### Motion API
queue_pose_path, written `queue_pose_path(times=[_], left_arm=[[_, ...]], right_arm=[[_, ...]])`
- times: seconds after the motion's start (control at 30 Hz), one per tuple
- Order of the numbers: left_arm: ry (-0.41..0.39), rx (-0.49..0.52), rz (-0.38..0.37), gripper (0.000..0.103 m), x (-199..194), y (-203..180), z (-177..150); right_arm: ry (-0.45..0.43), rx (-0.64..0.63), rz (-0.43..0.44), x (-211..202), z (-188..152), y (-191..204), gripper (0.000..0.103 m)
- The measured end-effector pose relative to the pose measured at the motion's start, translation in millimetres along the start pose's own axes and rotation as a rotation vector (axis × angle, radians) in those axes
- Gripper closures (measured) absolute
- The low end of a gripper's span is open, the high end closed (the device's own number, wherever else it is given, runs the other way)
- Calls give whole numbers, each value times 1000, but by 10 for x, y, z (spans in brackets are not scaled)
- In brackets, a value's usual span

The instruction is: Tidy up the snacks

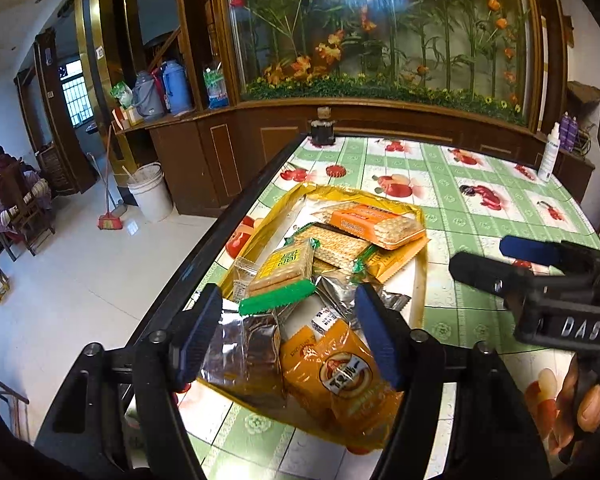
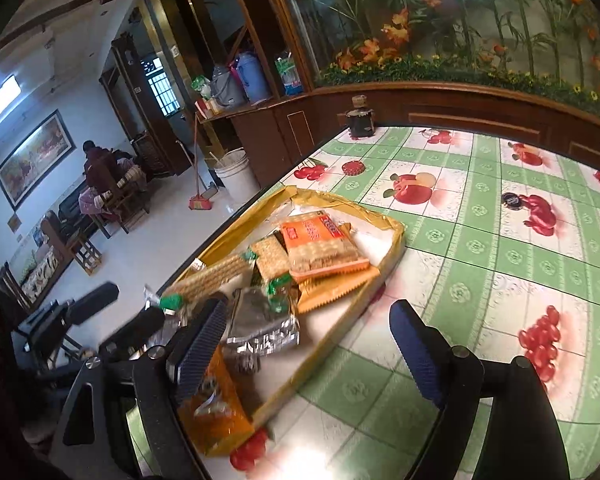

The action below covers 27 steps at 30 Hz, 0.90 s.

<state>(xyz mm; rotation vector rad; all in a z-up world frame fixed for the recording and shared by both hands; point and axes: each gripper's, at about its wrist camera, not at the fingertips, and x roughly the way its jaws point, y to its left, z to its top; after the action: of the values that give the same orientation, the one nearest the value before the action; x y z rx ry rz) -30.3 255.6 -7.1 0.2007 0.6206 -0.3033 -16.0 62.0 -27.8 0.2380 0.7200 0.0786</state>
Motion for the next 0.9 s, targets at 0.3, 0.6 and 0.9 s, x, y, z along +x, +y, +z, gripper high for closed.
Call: queue_pose_path(times=[0.3,0.6,0.9], left_arm=[[-58,6,16,22,-401,46,-173],[-5,-7,8,22,-547,153,-439],[49,15,-7,22,-644,198,-632]], right_arm=[[-5,-124,-23,-379,-354,176,16],[-2,-273,-20,-623,-696,443,14],[32,-482,-40,-612,-880,807,13]])
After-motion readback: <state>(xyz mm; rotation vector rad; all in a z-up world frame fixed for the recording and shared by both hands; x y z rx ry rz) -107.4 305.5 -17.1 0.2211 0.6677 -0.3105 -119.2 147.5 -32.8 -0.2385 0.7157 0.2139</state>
